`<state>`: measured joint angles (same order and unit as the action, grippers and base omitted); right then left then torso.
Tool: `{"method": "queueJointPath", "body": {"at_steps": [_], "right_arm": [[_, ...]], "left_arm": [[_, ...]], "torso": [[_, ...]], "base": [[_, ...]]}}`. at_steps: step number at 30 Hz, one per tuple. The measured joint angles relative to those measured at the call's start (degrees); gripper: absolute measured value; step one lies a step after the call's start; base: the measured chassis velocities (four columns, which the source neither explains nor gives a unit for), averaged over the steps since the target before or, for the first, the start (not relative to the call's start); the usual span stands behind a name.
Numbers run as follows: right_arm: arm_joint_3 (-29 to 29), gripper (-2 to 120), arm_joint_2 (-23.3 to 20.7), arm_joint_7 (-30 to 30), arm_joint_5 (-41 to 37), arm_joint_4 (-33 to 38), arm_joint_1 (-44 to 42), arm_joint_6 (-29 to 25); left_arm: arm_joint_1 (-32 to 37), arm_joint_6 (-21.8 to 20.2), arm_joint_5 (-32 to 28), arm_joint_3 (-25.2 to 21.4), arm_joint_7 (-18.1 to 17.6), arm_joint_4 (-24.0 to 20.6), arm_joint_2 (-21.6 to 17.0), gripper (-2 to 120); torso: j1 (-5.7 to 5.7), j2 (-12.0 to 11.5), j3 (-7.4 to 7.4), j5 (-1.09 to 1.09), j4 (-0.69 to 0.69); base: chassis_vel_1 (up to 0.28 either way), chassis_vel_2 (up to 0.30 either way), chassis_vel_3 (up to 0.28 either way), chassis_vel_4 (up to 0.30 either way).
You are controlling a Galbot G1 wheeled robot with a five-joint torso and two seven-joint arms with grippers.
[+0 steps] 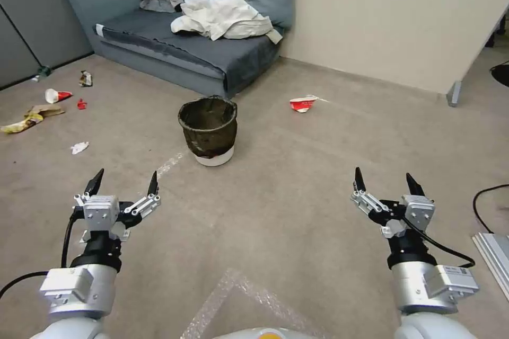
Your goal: Pick up the trash can from the floor.
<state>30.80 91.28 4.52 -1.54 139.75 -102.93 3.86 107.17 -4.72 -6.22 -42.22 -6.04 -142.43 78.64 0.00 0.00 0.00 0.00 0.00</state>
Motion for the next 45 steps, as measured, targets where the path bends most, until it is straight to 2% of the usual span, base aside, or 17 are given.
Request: {"method": "queueJointPath", "body": {"at_steps": [23,45], "right_arm": [[-0.2,100,0.0,-1.1,0.2,-0.2,-0.4,-0.3],[0.1,100,0.0,-1.0,0.5,-0.5,-0.6,-0.9]], "left_arm": [[-0.4,1.8,-1.1,-0.1,-0.2,0.1,-0.2,100],[-0.5,1.5,-1.2,0.7,-0.3,0.3,-0.8,100]], "torso": [[0.00,0.0,-0.01,0.00,0.00],[0.00,0.0,0.00,0.00,-0.01]], "base": [[0.031,0.035,0.031,0.038],[-0.105,0.105,0.106,-0.103]]}}
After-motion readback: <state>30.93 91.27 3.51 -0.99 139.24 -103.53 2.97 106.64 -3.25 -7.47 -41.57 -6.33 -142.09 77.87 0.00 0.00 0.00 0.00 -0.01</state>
